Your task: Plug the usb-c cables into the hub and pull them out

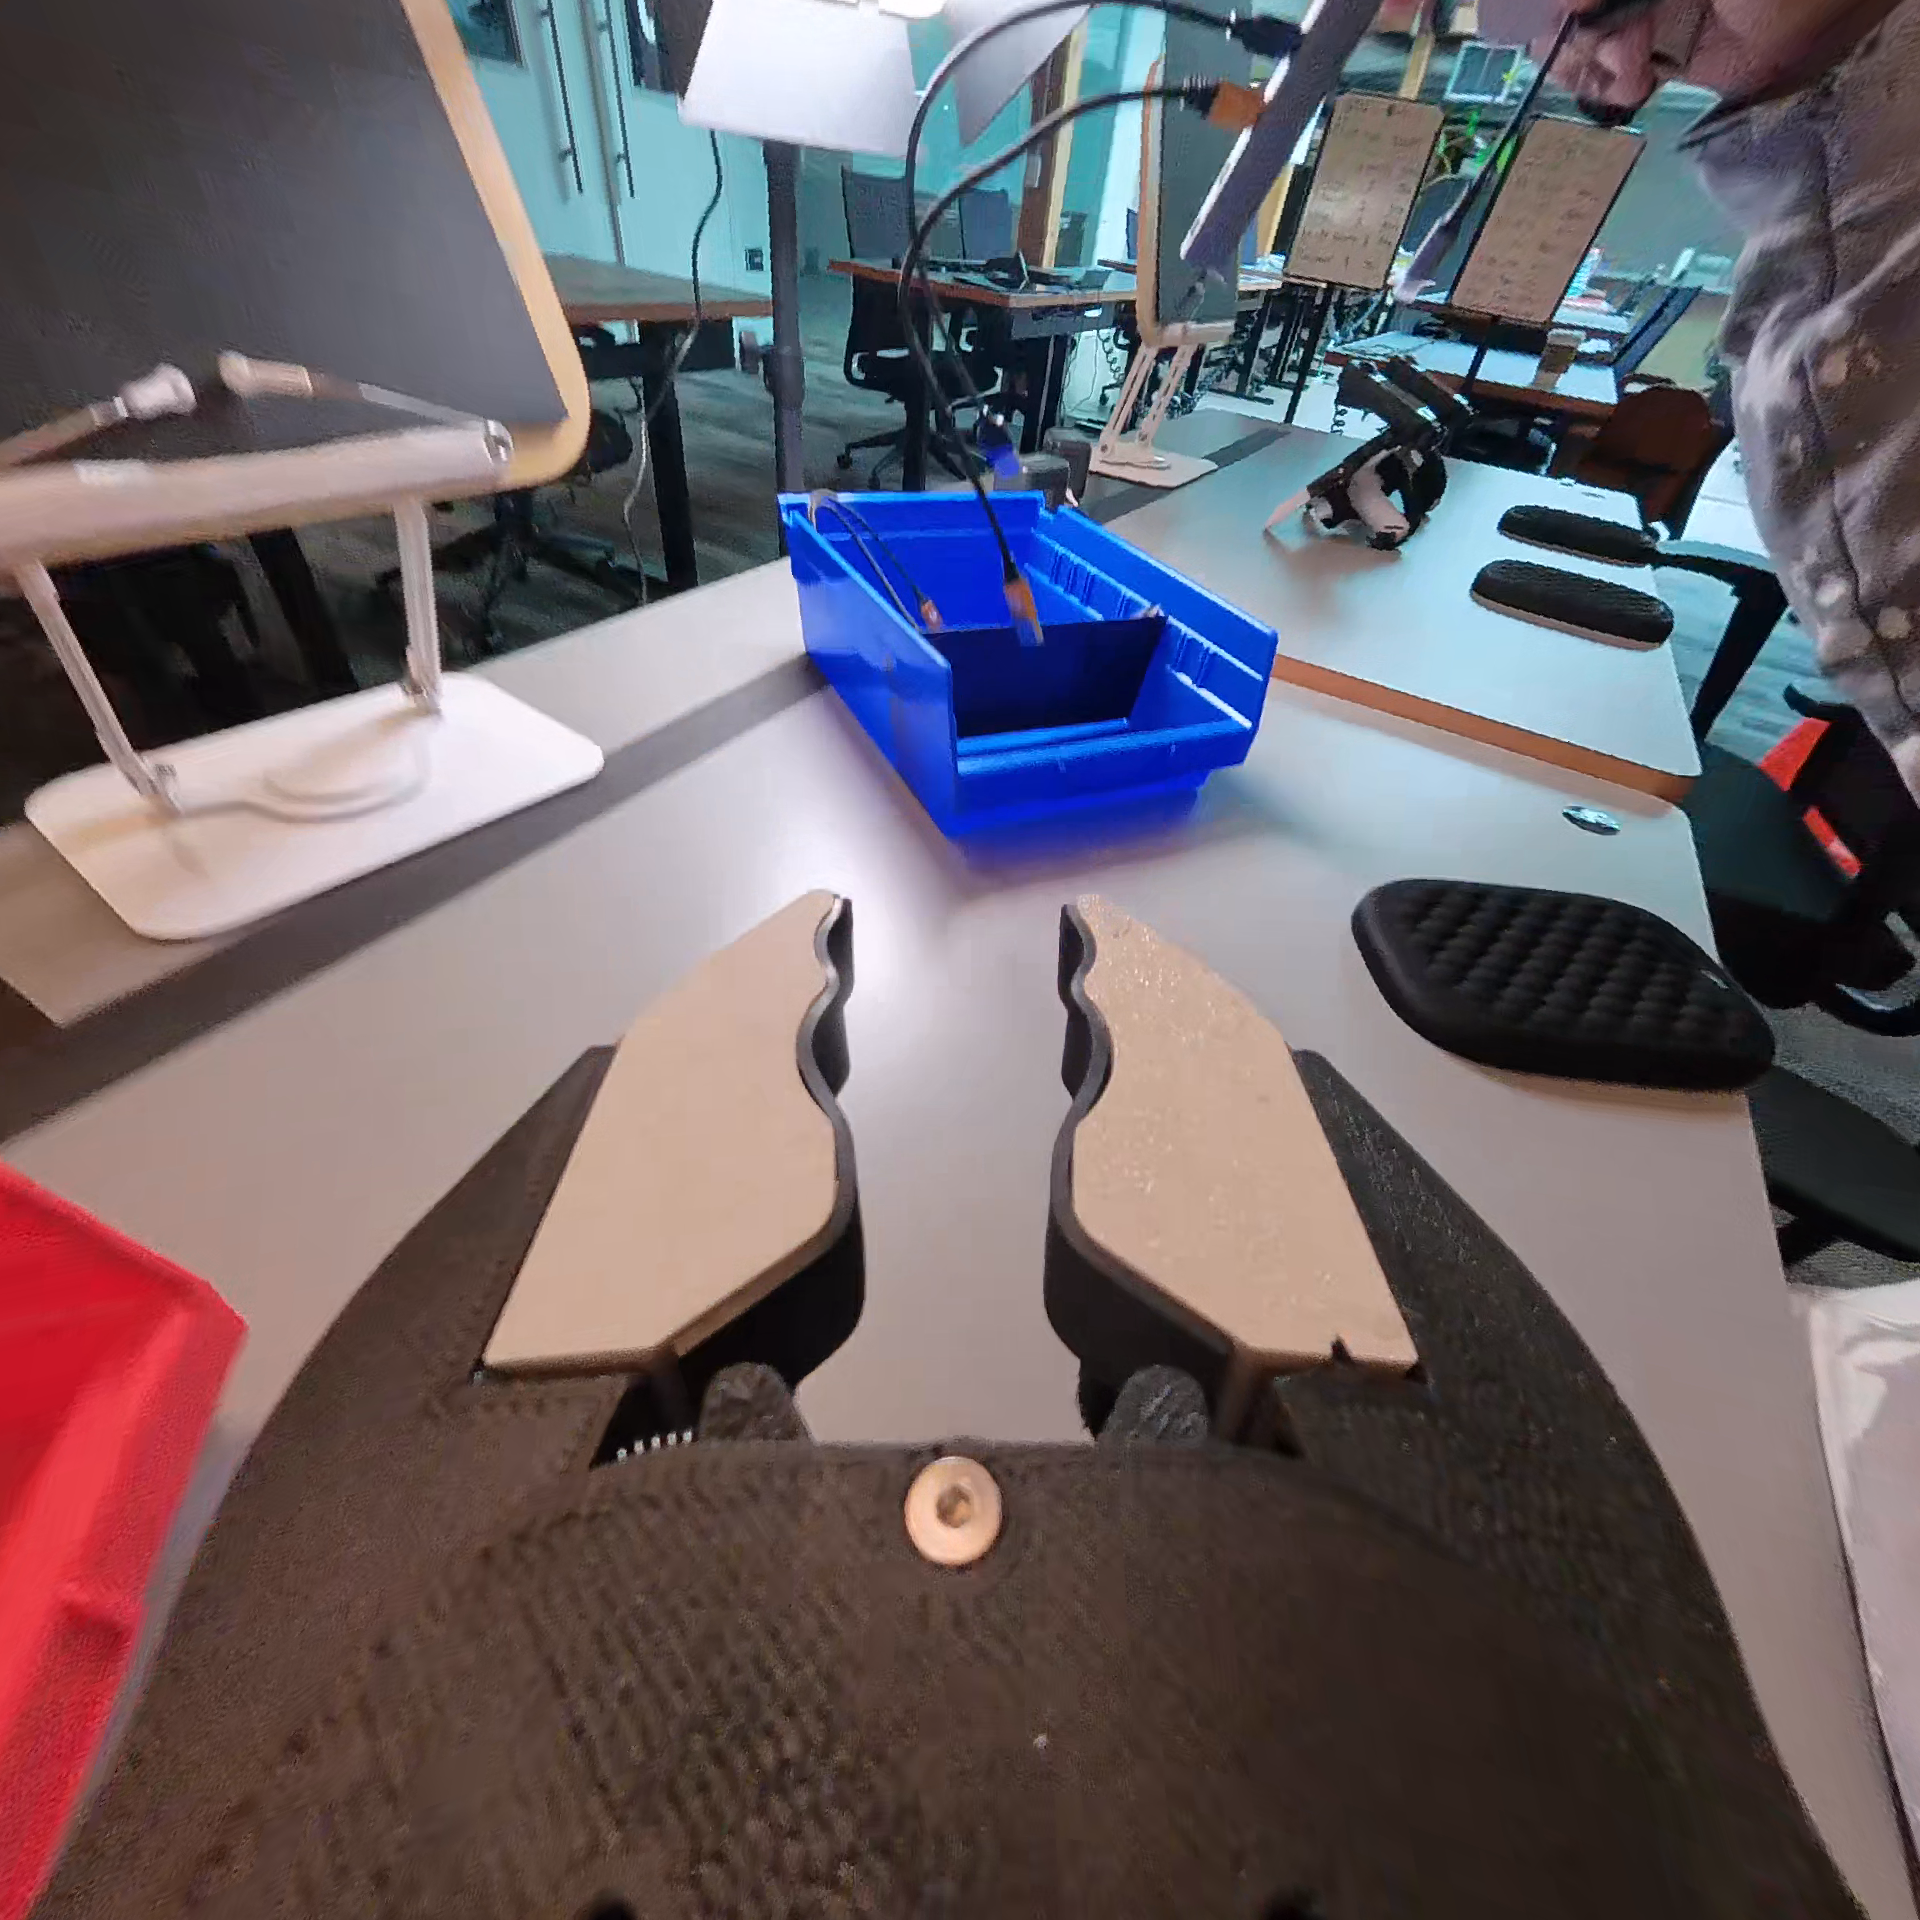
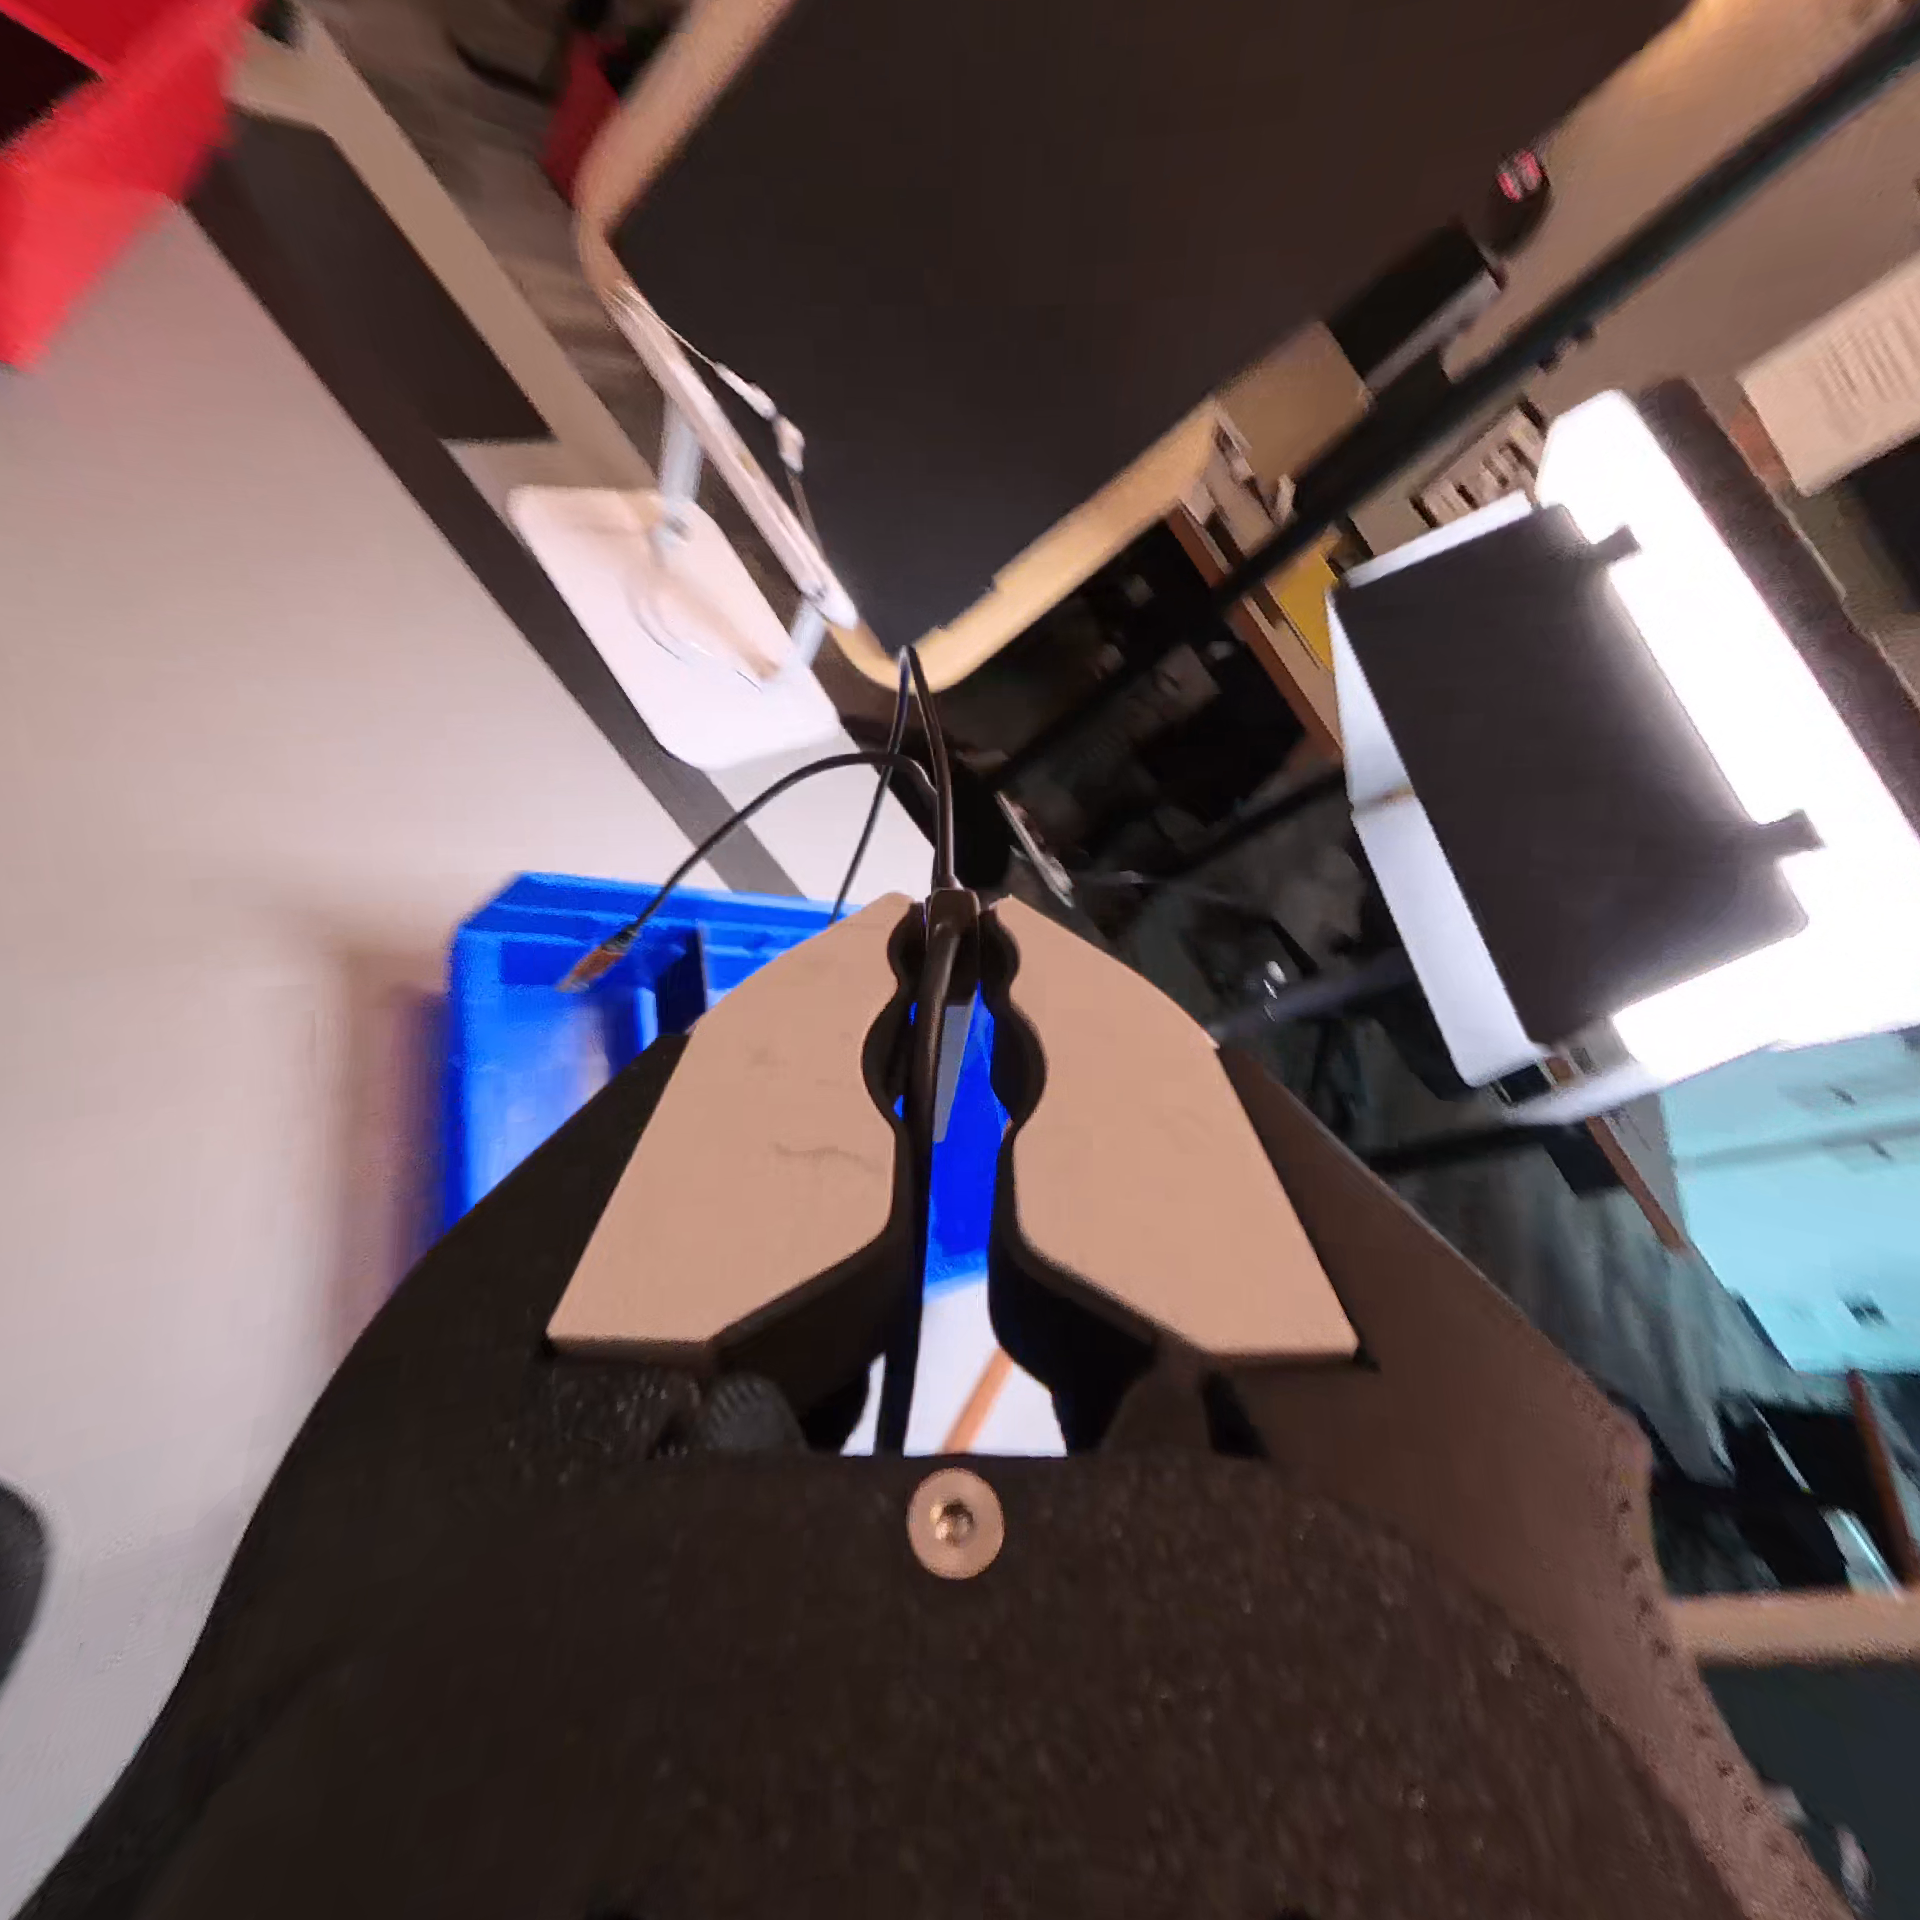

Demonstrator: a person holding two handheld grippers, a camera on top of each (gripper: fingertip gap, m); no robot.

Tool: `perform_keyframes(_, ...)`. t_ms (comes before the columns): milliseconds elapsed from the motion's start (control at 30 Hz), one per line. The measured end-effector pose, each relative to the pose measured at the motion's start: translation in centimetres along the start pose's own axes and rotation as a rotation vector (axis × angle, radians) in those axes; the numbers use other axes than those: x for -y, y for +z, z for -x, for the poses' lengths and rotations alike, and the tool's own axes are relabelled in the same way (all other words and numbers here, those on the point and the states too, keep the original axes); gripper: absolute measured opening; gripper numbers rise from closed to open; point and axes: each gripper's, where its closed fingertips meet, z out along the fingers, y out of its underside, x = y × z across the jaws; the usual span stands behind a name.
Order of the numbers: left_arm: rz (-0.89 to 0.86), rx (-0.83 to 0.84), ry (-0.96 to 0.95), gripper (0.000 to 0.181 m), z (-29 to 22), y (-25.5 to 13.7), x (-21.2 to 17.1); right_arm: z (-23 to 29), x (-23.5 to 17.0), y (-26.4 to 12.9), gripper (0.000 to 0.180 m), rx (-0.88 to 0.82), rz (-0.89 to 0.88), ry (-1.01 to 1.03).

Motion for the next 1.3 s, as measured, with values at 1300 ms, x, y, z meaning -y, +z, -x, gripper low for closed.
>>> perform_keyframes(1300,0.001,0.223,-0.05,0.035,4.3,-0.9,-6.5,1.9,-10.1,10.1,0.034,-0.199,-0.06,0.425)
